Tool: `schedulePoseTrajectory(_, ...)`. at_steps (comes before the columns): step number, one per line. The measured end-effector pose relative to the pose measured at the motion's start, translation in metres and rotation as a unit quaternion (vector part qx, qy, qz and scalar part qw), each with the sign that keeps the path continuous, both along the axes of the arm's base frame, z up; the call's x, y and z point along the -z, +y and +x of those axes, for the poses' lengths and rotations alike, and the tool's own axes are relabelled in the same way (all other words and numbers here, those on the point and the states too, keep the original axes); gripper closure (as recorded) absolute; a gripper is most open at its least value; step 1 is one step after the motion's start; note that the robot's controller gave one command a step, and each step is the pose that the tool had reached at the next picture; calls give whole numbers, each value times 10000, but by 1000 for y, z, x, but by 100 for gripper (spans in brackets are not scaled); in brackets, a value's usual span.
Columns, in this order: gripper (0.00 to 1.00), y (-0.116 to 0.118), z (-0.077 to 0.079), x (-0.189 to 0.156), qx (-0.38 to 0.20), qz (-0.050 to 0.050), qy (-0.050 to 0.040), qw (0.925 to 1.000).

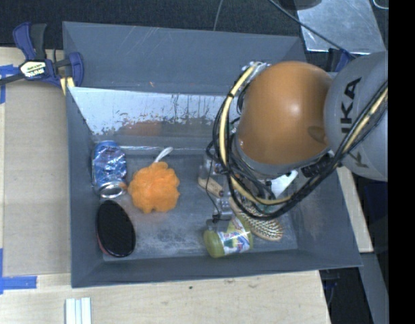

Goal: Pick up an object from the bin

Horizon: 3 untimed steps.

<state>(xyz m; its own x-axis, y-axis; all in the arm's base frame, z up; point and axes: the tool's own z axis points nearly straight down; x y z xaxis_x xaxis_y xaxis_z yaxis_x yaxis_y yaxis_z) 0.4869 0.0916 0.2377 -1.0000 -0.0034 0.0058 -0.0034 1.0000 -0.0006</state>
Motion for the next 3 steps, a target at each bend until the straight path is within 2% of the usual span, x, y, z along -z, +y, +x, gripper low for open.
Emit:
schedulePoseTrajectory(1,0,11,10,46,-625,3,11,9980)
schedulePoseTrajectory(2,0,58,38,116,-589,6,25,9983)
schedulePoseTrajectory(3,100,55,39,112,-562,5,-2,9984)
